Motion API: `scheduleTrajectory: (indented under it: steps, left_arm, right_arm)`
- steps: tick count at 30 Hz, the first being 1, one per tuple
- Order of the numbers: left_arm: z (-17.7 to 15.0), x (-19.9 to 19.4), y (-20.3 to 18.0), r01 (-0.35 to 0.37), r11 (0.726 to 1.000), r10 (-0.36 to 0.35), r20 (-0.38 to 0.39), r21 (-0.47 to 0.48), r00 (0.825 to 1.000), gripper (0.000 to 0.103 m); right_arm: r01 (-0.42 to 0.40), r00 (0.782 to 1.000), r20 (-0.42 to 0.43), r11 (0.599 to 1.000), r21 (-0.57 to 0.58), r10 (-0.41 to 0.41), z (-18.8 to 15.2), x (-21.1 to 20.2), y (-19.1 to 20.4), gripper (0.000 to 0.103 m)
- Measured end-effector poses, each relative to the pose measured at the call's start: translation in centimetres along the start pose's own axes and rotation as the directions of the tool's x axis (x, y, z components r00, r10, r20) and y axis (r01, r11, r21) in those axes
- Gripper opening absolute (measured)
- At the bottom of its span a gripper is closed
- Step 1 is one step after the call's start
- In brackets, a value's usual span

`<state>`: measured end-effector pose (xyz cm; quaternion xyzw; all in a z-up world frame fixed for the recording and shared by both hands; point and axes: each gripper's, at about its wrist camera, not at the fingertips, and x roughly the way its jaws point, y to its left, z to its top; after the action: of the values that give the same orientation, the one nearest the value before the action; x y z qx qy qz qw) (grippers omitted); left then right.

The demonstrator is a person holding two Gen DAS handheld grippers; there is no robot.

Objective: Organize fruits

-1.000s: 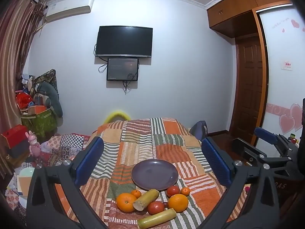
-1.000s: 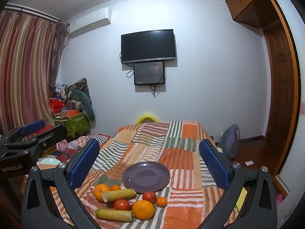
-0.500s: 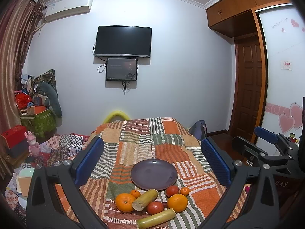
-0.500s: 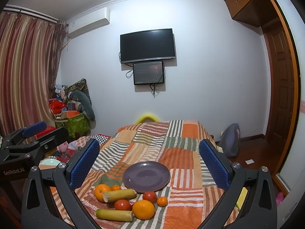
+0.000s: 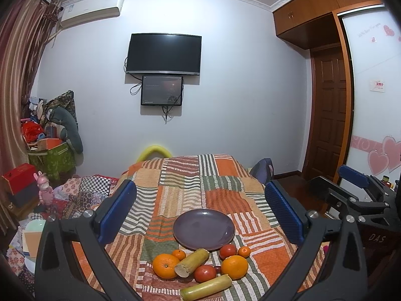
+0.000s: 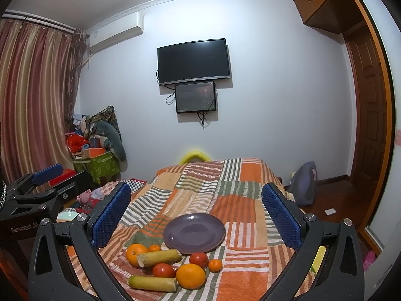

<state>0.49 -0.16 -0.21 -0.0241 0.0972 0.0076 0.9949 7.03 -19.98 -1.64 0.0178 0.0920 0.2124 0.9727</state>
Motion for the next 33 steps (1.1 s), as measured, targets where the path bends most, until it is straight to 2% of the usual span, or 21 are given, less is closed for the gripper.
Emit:
scheduleTrajectory:
  steps: [33]
  left_arm:
    - [-0.11,0.01,0.39,-0.008,1.0,0.008,0.006,-0.004,1.0,0.103]
  right_arm:
    - [-0.011,1.0,0.011,1.0,-0.005,0.011,0.01,-0.59,-0.1,0.103]
